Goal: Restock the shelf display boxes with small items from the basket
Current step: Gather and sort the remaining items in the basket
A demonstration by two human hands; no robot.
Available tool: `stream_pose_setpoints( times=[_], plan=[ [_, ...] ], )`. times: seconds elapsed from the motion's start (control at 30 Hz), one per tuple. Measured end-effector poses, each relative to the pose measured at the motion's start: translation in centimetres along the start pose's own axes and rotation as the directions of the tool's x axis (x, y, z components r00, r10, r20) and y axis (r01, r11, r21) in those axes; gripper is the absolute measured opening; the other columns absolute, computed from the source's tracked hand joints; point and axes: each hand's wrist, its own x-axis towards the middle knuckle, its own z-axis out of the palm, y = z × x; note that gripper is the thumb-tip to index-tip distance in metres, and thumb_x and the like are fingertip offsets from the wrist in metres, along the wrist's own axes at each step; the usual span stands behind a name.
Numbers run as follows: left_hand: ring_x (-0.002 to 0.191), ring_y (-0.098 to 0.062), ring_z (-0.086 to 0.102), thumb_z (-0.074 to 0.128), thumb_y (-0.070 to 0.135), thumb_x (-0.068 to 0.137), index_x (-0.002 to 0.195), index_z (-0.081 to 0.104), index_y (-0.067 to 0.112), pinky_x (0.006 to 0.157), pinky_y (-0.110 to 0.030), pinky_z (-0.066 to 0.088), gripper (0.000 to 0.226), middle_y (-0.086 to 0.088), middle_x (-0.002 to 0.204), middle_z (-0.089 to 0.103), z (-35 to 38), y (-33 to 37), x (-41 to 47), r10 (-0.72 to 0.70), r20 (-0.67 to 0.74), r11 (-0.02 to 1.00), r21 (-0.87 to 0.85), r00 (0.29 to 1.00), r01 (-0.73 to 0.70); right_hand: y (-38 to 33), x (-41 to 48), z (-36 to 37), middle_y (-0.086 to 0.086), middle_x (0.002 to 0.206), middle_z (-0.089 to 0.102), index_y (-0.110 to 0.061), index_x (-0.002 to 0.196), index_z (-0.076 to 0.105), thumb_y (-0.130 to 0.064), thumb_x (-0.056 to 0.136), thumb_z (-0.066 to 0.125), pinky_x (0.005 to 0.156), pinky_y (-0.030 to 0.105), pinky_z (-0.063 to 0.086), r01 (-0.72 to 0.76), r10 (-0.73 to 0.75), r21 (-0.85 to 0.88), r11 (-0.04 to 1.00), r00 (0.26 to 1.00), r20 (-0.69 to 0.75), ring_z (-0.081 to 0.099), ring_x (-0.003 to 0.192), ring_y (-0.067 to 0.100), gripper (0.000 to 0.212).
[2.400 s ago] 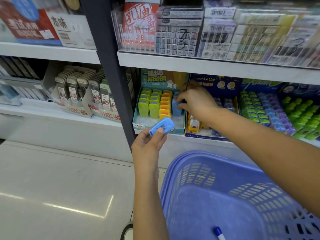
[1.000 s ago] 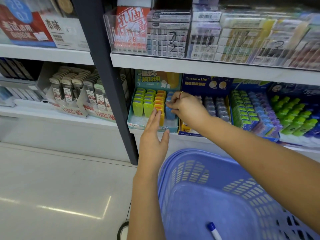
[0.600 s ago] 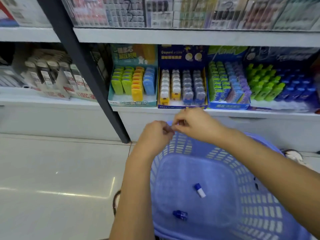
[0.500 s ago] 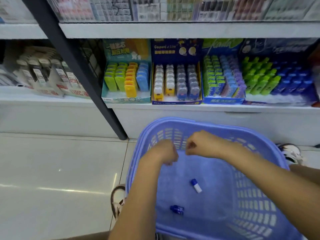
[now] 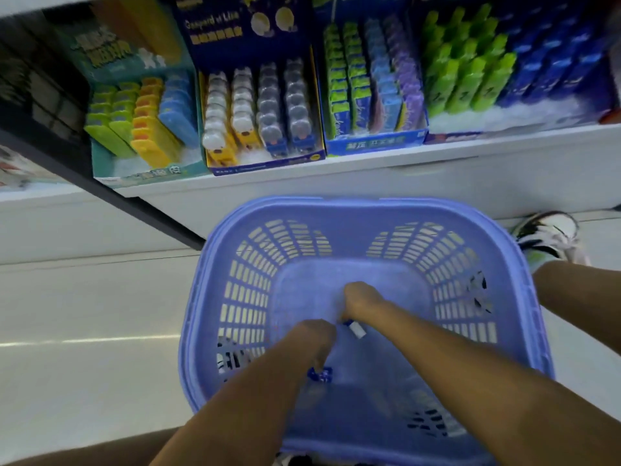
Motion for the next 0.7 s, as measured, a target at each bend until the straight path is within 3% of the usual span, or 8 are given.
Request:
stream_pose_setpoints(
  times=[0.17, 0.27, 0.33, 0.43, 0.5, 0.57, 0.63, 0.7],
  plan=[
    [0.088, -0.029, 0.068, 0.084, 0.017, 0.064, 0.089, 0.071, -0.002, 0.064, -0.029, 0.043, 0.034, -0.017, 0.093, 0.071, 1.7, 0.8, 0.7, -0.05, 0.018, 0.998, -0.023, 0.999, 0.05, -0.2, -0.2, -0.2, 0.017, 0.108, 0.065, -0.004, 0.104, 0.065, -0.015, 0.079, 0.065, 0.073, 0.028, 0.039, 0.072, -0.075, -0.067, 0.995, 0.996, -0.055, 0.061, 0.098, 0.031, 0.027],
    [0.085, -0.029, 0.068, 0.084, 0.022, 0.066, 0.085, 0.071, -0.002, 0.064, -0.03, 0.045, 0.034, -0.018, 0.092, 0.071, 1.8, 0.4, 0.6, -0.015, 0.021, 1.0, -0.019, 1.0, 0.015, -0.2, -1.3, -1.9, 0.016, 0.088, 0.058, -0.009, 0.081, 0.06, -0.02, 0.079, 0.067, 0.066, 0.026, 0.038, 0.052, -0.054, -0.044, 0.998, 0.997, -0.049, 0.051, 0.079, 0.023, 0.013],
    [0.087, -0.031, 0.066, 0.082, 0.024, 0.067, 0.086, 0.069, 0.0, 0.069, -0.033, 0.049, 0.032, -0.02, 0.094, 0.069, 1.6, 0.3, 0.0, -0.021, 0.02, 0.999, -0.033, 1.0, 0.022, 0.0, -2.4, -4.0, 0.014, 0.078, 0.054, -0.005, 0.076, 0.061, -0.024, 0.081, 0.063, 0.056, 0.025, 0.036, 0.048, -0.05, -0.039, 0.998, 0.997, -0.051, 0.048, 0.074, 0.02, 0.019],
    [0.074, -0.029, 0.065, 0.077, 0.024, 0.072, 0.068, 0.062, 0.005, 0.064, -0.031, 0.051, 0.025, -0.017, 0.079, 0.068, 0.1, -0.2, -1.6, -0.062, -0.018, 0.953, -0.298, 0.998, 0.054, 0.9, -4.2, -7.8, 0.012, 0.081, 0.064, -0.002, 0.099, 0.07, -0.02, 0.085, 0.06, 0.069, 0.025, 0.047, 0.112, -0.106, 0.081, 0.99, 0.992, -0.065, 0.056, 0.073, 0.018, 0.025],
    [0.057, -0.017, 0.06, 0.072, 0.021, 0.078, 0.066, 0.061, 0.009, 0.058, -0.026, 0.05, 0.02, -0.007, 0.059, 0.063, -1.1, -0.6, -2.8, -0.077, -0.046, 0.797, -0.603, 0.996, 0.033, 1.6, -5.8, -10.2, 0.014, 0.082, 0.067, -0.001, 0.098, 0.071, -0.012, 0.083, 0.062, 0.079, 0.031, 0.052, 0.161, -0.135, 0.261, 0.952, 0.984, -0.113, 0.059, 0.071, 0.019, 0.02],
    [0.058, -0.012, 0.06, 0.068, 0.019, 0.083, 0.075, 0.062, 0.01, 0.062, -0.023, 0.051, 0.014, -0.005, 0.062, 0.062, -2.3, -0.8, -4.2, -0.078, -0.121, 0.544, -0.837, 0.99, -0.059, 2.2, -7.6, -12.1, 0.018, 0.088, 0.069, 0.001, 0.096, 0.072, -0.005, 0.082, 0.064, 0.084, 0.034, 0.053, 0.244, -0.177, 0.455, 0.857, 0.967, -0.184, 0.062, 0.074, 0.022, 0.017],
    [0.062, -0.01, 0.06, 0.067, 0.017, 0.086, 0.08, 0.06, 0.014, 0.068, -0.023, 0.053, 0.009, -0.001, 0.069, 0.062, -3.4, -0.5, -5.8, -0.079, -0.249, 0.237, -0.945, 0.965, -0.224, 2.7, -9.8, -13.6, 0.015, 0.088, 0.07, 0.001, 0.096, 0.071, -0.001, 0.082, 0.065, 0.08, 0.03, 0.056, 0.34, -0.217, 0.605, 0.72, 0.938, -0.27, 0.065, 0.076, 0.02, 0.016],
    [0.074, -0.013, 0.063, 0.066, 0.013, 0.087, 0.089, 0.061, 0.015, 0.078, -0.025, 0.054, 0.006, -0.002, 0.08, 0.063, -4.5, 0.2, -7.3, -0.093, -0.374, 0.034, -0.928, 0.923, -0.372, 3.0, -12.1, -14.6, 0.01, 0.085, 0.07, 0.002, 0.099, 0.069, 0.002, 0.083, 0.064, 0.07, 0.021, 0.058, 0.432, -0.242, 0.705, 0.562, 0.901, -0.359, 0.068, 0.072, 0.013, 0.017]
  ],
)
